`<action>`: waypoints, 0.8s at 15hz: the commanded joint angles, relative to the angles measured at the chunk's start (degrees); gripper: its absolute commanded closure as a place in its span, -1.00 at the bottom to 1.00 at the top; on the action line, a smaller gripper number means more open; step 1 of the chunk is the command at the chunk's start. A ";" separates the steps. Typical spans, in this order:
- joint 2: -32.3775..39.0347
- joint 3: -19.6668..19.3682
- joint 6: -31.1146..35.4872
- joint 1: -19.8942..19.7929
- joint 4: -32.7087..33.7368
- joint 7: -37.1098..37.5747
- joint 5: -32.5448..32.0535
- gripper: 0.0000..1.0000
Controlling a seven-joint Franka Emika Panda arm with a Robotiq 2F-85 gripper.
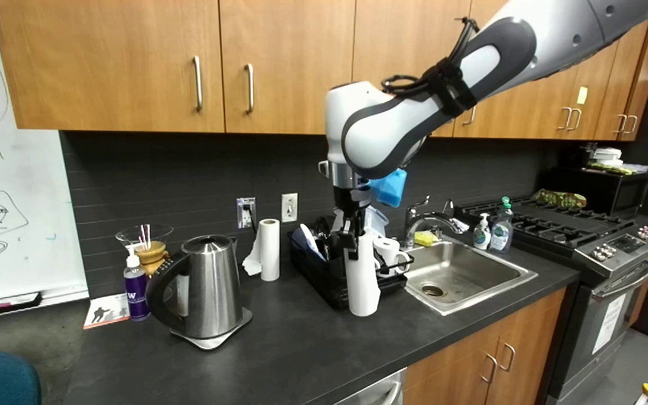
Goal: Put the tissue roll on the counter
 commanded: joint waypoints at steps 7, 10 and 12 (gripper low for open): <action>9.90 -2.36 7.40 -3.43 1.90 -1.34 3.42 0.90; 11.03 -2.72 7.46 -4.30 2.57 -1.22 3.78 0.90; 11.33 -3.06 7.35 -4.69 3.06 -0.50 3.74 0.15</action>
